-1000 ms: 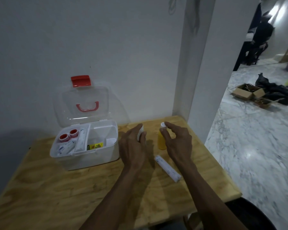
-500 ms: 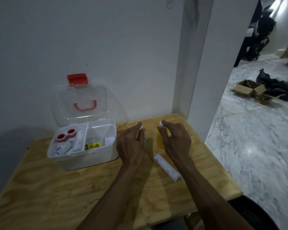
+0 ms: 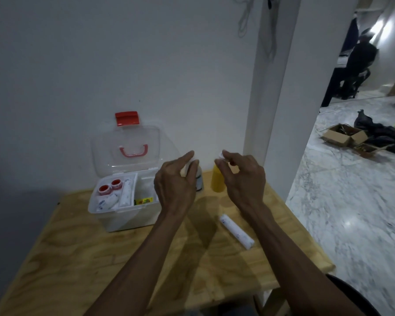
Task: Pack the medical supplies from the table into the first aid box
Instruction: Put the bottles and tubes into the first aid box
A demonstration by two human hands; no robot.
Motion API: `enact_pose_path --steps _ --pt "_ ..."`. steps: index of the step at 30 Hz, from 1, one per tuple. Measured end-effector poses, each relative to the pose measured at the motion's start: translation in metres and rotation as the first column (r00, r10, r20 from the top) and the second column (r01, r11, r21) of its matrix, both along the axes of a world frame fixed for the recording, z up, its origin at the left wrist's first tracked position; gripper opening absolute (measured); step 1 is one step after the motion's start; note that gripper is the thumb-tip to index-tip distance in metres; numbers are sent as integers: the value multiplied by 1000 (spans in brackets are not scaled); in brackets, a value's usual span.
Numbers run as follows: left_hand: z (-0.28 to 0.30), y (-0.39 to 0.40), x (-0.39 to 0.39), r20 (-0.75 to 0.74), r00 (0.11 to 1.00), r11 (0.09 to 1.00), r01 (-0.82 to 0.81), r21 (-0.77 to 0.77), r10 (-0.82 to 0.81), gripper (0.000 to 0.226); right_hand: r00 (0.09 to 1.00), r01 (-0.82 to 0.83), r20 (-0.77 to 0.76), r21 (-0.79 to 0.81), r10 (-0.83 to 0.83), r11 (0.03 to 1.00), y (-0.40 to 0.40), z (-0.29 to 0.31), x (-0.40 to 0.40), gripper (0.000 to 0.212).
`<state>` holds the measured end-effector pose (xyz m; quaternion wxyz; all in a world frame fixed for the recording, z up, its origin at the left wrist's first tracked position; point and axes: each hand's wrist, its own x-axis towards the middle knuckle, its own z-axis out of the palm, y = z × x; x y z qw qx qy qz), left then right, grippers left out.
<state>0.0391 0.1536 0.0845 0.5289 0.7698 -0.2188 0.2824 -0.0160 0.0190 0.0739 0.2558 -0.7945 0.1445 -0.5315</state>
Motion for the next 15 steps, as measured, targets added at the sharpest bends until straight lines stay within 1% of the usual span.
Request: enact_pose_path --steps 3,7,10,15 --pt "20 25 10 29 999 1000 -24 -14 25 28 996 -83 18 36 83 996 21 20 8 25" --pt "32 60 35 -15 996 995 -91 -36 90 29 983 -184 32 74 182 980 50 35 27 26" --pt "35 78 54 -35 992 992 -122 -36 120 28 971 -240 20 98 239 966 70 35 45 27" --pt "27 85 78 -78 994 997 -74 -20 72 28 961 -276 -3 113 278 955 89 22 67 28"
